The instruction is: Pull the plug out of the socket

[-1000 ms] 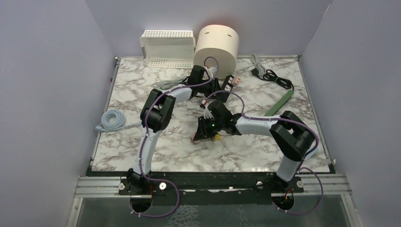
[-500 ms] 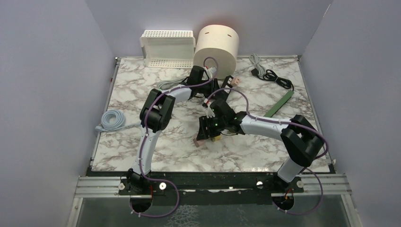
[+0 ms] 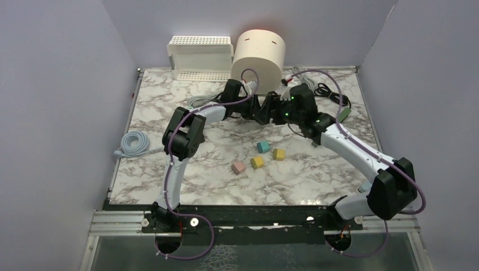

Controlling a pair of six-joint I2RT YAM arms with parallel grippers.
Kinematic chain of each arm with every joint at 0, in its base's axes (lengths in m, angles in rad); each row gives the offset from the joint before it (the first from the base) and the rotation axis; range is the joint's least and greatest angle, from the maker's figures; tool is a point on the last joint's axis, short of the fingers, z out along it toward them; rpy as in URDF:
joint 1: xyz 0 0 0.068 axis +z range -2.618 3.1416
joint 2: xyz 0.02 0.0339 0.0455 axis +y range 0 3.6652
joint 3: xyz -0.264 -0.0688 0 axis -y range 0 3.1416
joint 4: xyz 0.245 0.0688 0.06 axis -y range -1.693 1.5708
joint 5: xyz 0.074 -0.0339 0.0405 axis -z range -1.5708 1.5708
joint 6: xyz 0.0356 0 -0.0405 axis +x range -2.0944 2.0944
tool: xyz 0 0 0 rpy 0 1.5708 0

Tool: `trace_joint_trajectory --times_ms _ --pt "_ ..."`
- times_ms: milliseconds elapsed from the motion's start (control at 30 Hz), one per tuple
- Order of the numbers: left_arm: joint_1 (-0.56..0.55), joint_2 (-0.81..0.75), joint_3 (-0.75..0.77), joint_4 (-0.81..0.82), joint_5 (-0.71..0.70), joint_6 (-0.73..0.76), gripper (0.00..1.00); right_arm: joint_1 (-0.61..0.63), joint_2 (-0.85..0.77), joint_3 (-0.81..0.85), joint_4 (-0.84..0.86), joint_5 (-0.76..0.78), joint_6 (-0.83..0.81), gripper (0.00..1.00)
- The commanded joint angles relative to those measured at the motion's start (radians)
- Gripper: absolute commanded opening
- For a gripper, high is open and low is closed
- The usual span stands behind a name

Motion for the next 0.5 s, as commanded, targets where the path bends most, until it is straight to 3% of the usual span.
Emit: trace_joint_trajectory --times_ms 0,200,467 --pt "0.004 -0.098 -0.036 0.056 -0.014 0.034 0.0 -0.157 -0.025 0.032 -0.028 0.027 -0.017 0.66" --pt "-0.007 -0.129 -0.067 0.067 -0.029 0.041 0.0 -0.393 0.085 0.063 -0.009 -0.098 0.041 0.65" --pt "-0.028 -0.133 -0.061 0.066 -0.035 0.038 0.0 -0.445 0.315 0.189 0.014 -0.134 0.068 0.65"
